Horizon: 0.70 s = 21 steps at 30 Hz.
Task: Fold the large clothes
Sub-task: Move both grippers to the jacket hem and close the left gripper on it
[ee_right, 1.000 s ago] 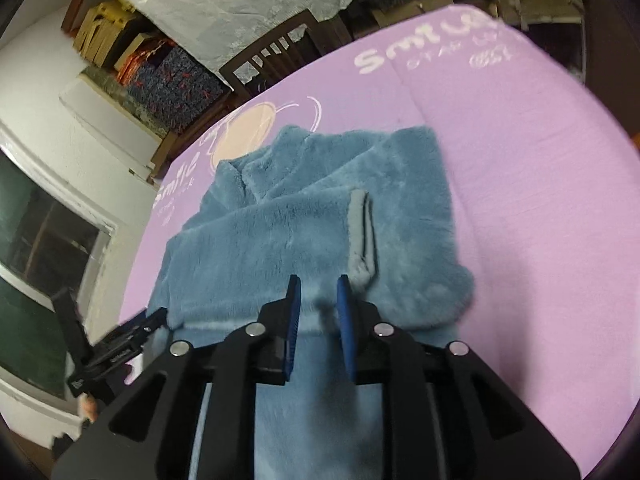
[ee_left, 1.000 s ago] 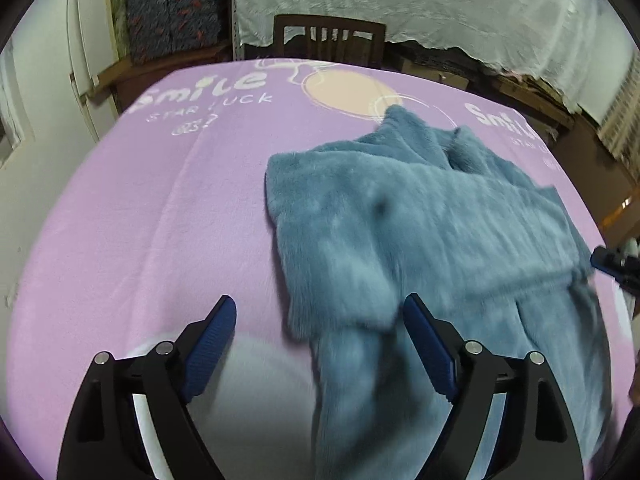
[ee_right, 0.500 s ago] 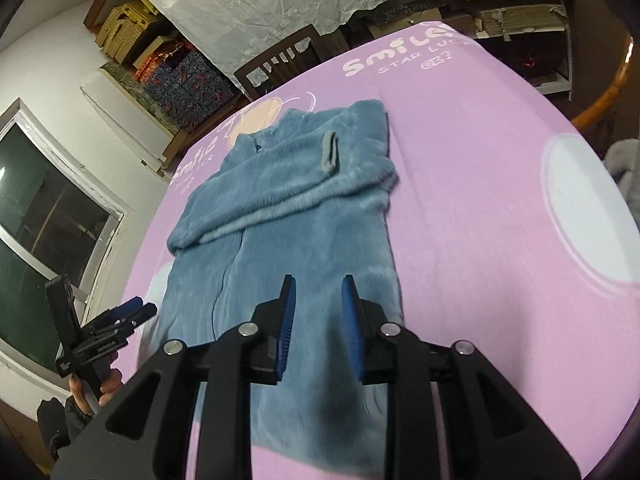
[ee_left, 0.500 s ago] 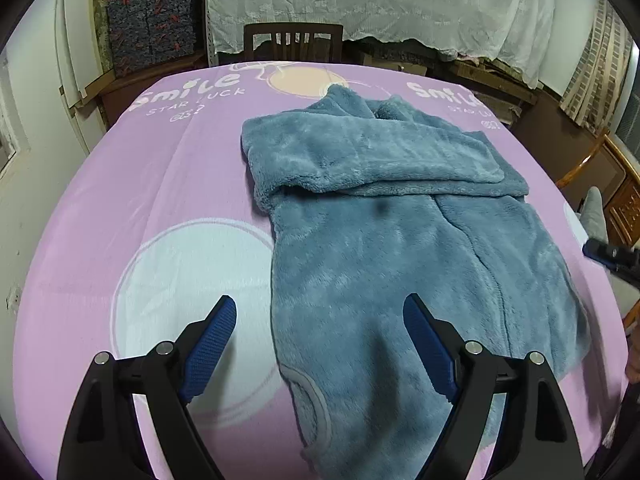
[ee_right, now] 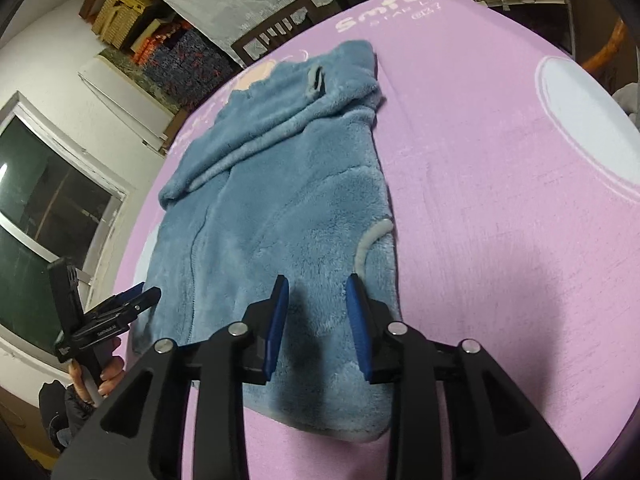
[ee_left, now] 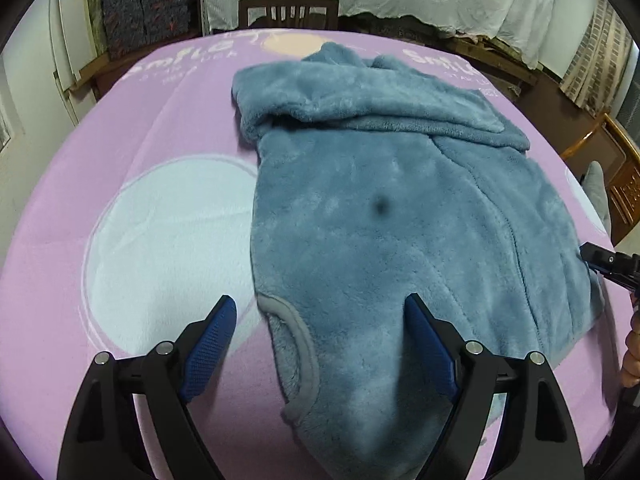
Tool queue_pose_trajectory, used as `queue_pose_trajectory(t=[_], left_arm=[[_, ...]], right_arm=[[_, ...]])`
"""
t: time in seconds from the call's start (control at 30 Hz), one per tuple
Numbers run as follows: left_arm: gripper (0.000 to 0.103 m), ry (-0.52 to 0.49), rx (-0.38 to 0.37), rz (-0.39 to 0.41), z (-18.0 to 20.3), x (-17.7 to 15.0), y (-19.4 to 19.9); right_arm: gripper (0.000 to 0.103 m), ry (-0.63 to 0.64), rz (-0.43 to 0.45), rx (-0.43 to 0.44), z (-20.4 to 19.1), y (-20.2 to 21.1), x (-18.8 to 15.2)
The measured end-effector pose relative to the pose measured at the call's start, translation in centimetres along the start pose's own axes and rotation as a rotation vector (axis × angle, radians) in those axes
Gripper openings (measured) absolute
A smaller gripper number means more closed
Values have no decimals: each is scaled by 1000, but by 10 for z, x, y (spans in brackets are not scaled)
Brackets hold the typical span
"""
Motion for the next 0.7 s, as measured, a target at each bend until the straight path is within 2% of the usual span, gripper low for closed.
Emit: queue_pose_trajectory(t=[0.13,0.27,0.37,0.43,0.57,0.7], left_arm=[[85,48,-39,18,-11,3,12],[85,103,-150,39,-22,9,26],[85,142,-214,44,-30,16,26],[80,162,-244,35,-34,24,18],[77,183,-310,10,-34,39,1],[76,184,-310,-3,-29,41,-8]], right_arm=[[30,-7,9,5,2,10,1],[46,-11,46,-23,13,25,6],[46,-28,33,-17,22,24,12],[46,-49,11,9,26,19,17],[47,-54,-12,22,24,5,29],[47,-55,-35,29,20,-6,34]])
Point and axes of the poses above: each gripper's, at about its wrist camera, not at the fingertips, and y roughly against the way its jaws point, z to its right, x to its top, the point moved 3 cm from there along -y, roughly the way its jaws point, and after that the axes turned 14 degrees about -x, right-handed, at the moved point
